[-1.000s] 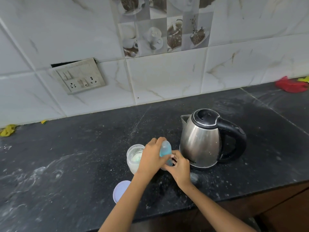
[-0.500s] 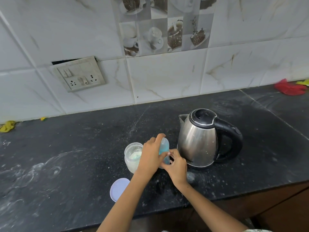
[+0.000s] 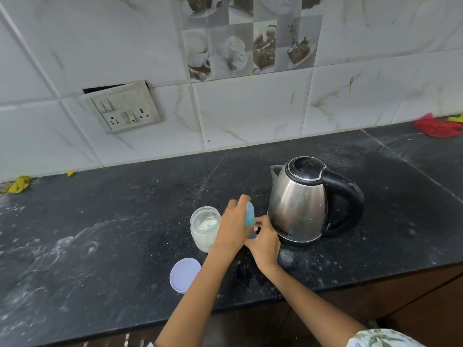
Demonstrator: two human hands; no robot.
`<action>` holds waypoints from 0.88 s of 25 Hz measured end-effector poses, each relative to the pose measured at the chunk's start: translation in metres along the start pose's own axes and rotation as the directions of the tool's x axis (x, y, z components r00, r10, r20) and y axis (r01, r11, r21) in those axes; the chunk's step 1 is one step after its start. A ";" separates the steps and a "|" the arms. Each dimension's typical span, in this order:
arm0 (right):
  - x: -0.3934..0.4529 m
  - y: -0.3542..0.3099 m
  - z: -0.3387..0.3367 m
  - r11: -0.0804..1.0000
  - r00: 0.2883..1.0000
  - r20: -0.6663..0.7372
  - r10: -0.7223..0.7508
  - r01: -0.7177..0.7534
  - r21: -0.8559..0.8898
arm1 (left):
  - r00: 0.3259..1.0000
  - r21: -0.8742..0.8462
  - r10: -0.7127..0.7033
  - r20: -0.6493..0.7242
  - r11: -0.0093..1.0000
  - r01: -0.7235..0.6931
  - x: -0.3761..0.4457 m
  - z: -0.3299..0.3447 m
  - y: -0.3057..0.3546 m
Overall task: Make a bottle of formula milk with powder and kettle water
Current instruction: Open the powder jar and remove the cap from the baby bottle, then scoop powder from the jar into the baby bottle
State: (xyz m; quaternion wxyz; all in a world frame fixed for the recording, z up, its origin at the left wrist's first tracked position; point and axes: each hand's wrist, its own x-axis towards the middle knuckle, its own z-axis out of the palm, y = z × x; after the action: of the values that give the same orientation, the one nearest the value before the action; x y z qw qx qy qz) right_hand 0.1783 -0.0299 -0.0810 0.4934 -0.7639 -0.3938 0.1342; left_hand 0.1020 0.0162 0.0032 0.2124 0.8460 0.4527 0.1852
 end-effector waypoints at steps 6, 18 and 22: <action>0.001 -0.001 -0.002 1.000 1.000 0.020 0.018 -0.018 -0.016 | 0.998 -0.047 0.024 -0.051 0.999 -0.026 -0.006 -0.005 -0.004; -0.025 0.025 -0.047 0.991 0.992 0.019 -0.122 0.123 -0.057 | 0.987 -0.177 0.149 -0.067 0.971 -0.159 -0.106 0.021 -0.042; -0.029 0.030 -0.067 0.984 0.983 0.026 -0.181 0.181 0.010 | 0.989 0.029 0.135 0.057 0.990 -0.137 -0.110 0.042 -0.049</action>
State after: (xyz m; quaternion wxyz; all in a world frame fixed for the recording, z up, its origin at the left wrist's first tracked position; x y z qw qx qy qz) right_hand 0.2127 -0.1006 -0.0805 0.5011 -0.7212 -0.4676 0.1008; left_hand 0.0323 -0.0606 -0.0714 0.1978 0.8830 0.3910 0.1685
